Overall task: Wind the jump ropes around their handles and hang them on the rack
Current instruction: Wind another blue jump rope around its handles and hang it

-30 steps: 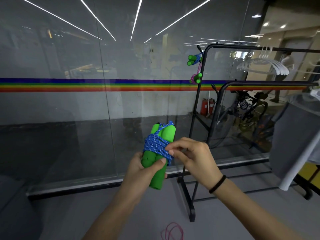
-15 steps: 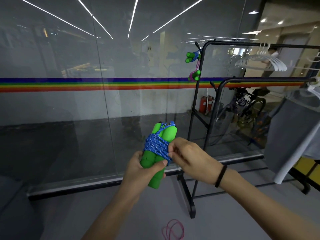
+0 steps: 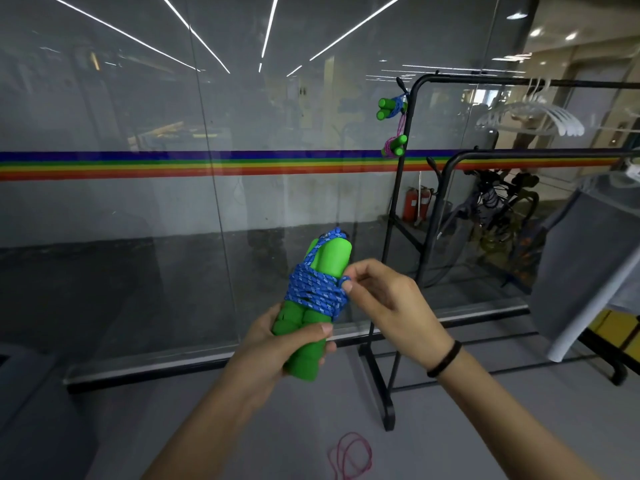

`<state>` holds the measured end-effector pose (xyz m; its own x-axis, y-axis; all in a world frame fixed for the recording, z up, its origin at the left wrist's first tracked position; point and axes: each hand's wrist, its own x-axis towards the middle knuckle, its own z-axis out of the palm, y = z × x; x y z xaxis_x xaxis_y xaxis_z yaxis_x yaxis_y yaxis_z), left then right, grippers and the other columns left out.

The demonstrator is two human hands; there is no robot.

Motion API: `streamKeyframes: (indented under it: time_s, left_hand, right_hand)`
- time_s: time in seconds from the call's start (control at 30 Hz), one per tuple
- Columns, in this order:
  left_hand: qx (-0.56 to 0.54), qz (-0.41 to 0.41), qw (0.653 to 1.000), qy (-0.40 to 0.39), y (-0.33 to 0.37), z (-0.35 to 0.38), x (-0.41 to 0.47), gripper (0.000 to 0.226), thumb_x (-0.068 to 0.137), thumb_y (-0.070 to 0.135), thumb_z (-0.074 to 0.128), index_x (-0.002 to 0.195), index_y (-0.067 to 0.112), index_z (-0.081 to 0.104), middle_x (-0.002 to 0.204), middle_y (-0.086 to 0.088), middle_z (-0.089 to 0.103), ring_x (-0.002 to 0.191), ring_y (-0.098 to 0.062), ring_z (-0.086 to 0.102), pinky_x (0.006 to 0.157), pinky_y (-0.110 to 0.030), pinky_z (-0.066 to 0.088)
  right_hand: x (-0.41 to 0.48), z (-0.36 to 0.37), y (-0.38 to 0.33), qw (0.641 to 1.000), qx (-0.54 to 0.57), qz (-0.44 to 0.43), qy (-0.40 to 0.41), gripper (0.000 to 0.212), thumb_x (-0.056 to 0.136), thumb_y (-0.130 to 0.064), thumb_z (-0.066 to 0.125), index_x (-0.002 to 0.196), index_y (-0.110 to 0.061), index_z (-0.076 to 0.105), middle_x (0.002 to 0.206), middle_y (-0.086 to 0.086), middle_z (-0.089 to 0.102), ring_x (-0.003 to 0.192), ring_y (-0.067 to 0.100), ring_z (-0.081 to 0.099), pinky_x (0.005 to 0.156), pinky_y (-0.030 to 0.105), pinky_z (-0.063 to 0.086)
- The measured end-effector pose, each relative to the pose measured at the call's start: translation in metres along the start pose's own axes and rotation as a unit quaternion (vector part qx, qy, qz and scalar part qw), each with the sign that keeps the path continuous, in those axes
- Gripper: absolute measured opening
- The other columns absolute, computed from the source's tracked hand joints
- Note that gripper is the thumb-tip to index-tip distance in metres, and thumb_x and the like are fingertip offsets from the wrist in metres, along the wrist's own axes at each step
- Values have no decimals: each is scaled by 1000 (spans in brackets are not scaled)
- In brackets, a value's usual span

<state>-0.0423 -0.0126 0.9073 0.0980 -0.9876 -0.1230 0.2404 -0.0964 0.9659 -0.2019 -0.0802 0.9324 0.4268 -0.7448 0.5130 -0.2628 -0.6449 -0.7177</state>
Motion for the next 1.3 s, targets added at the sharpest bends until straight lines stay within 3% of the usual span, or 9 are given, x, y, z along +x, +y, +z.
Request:
streamKeyframes:
  time_s: [0.17, 0.3, 0.37, 0.43, 0.53, 0.6, 0.87, 1.13, 1.3]
  left_hand:
    - [169, 39, 984, 49, -5, -11, 6, 35, 54, 14, 89, 83, 12, 69, 64, 5, 69, 56, -6, 61, 52, -17, 48]
    - [308, 120, 941, 79, -20, -9, 14, 55, 40, 35, 81, 92, 25, 63, 79, 6, 71, 71, -8, 66, 64, -31, 56]
    - [279, 132, 948, 75, -25, -5, 17, 61, 43, 28, 76, 101, 26, 55, 87, 0, 68, 79, -15, 67, 70, -39, 57]
    - [242, 113, 961, 71, -25, -3, 18, 57, 44, 21, 70, 98, 22, 52, 80, -2, 65, 69, -13, 63, 61, -30, 52]
    - [109, 32, 992, 56, -27, -14, 19, 39, 28, 21, 64, 66, 14, 57, 52, 0, 55, 41, -10, 49, 41, -17, 37]
    - [72, -2, 996, 46, -29, -22, 20, 28, 28, 19, 62, 54, 12, 52, 46, 0, 49, 41, -13, 42, 41, -17, 31]
    - [89, -3, 995, 45, -38, -42, 24, 34, 32, 25, 63, 60, 12, 48, 53, -4, 44, 49, -16, 39, 48, -23, 29]
    - [42, -11, 997, -57, -41, -51, 26, 52, 35, 21, 66, 83, 3, 67, 76, -13, 68, 68, -23, 62, 63, -28, 49]
    - [-11, -74, 990, -117, -50, -49, 24, 45, 59, 14, 69, 102, 4, 66, 87, -9, 73, 76, -18, 69, 63, -26, 53]
  right_hand:
    - [-8, 7, -3, 998, -49, -32, -20, 7, 77, -29, 62, 73, -27, 57, 74, -9, 59, 70, 5, 57, 66, 14, 44]
    - [-16, 23, -13, 994, -68, -80, 16, 6, 82, -17, 58, 77, -18, 54, 78, -5, 56, 73, 9, 55, 65, 22, 46]
    - [-18, 30, -17, 997, -29, -58, 40, 5, 82, -16, 55, 78, -16, 54, 77, -7, 57, 73, 10, 56, 65, 25, 47]
    - [-19, 34, -20, 997, 46, -21, 52, 7, 82, -16, 54, 76, -18, 54, 73, -12, 57, 71, 7, 55, 66, 24, 45]
    - [-21, 29, -22, 986, 139, -4, 96, 7, 82, -14, 53, 75, -14, 52, 71, -8, 54, 71, 6, 51, 68, 23, 41]
    - [-24, 25, -26, 982, 156, -8, 104, 8, 82, -14, 53, 75, -11, 52, 71, -6, 53, 70, 7, 50, 68, 25, 41]
    - [-27, 30, -40, 990, 108, -38, 84, 17, 79, -29, 53, 75, -13, 55, 72, 3, 57, 70, 23, 55, 65, 40, 45]
    - [-8, 39, -50, 986, 132, -56, 80, 9, 83, -20, 59, 77, -13, 58, 73, -5, 60, 71, 10, 59, 68, 22, 46]
    - [6, 41, -44, 996, 67, 7, 62, 11, 82, -20, 64, 75, -12, 61, 72, 2, 65, 71, 23, 65, 72, 42, 53]
